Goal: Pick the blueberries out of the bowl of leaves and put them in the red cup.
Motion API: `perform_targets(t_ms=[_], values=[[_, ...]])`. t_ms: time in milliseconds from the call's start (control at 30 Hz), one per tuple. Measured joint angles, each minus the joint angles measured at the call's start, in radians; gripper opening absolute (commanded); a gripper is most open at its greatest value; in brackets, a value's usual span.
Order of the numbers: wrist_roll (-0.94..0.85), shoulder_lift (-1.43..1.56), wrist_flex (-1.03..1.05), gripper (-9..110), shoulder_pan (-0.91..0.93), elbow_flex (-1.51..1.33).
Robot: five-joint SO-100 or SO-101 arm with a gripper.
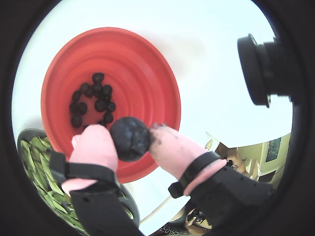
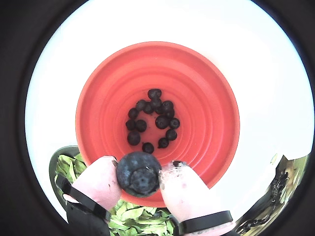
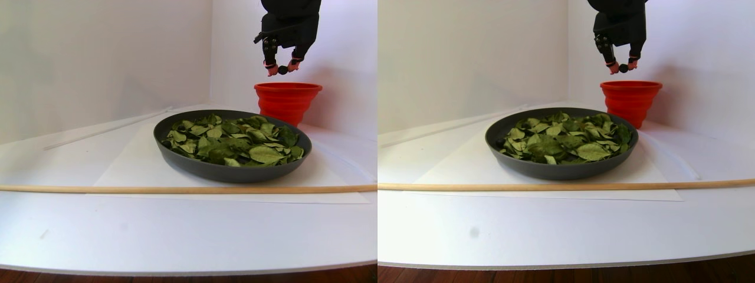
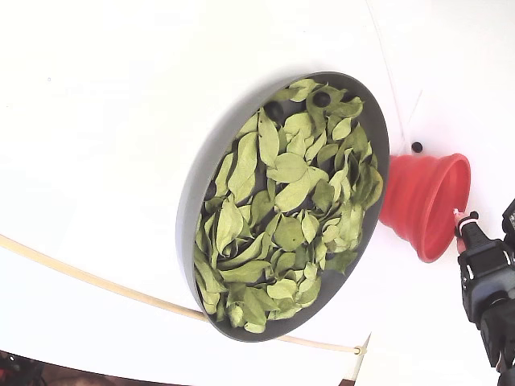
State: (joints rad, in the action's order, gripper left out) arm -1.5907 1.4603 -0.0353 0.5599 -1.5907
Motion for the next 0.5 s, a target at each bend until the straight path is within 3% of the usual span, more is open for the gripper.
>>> perform_targets(t_ms=[300,500], values=[[0.009,-0.037,0.0,23,0.003,0.043],[0.02,-0.037,0.0,22,0.012,0.052]])
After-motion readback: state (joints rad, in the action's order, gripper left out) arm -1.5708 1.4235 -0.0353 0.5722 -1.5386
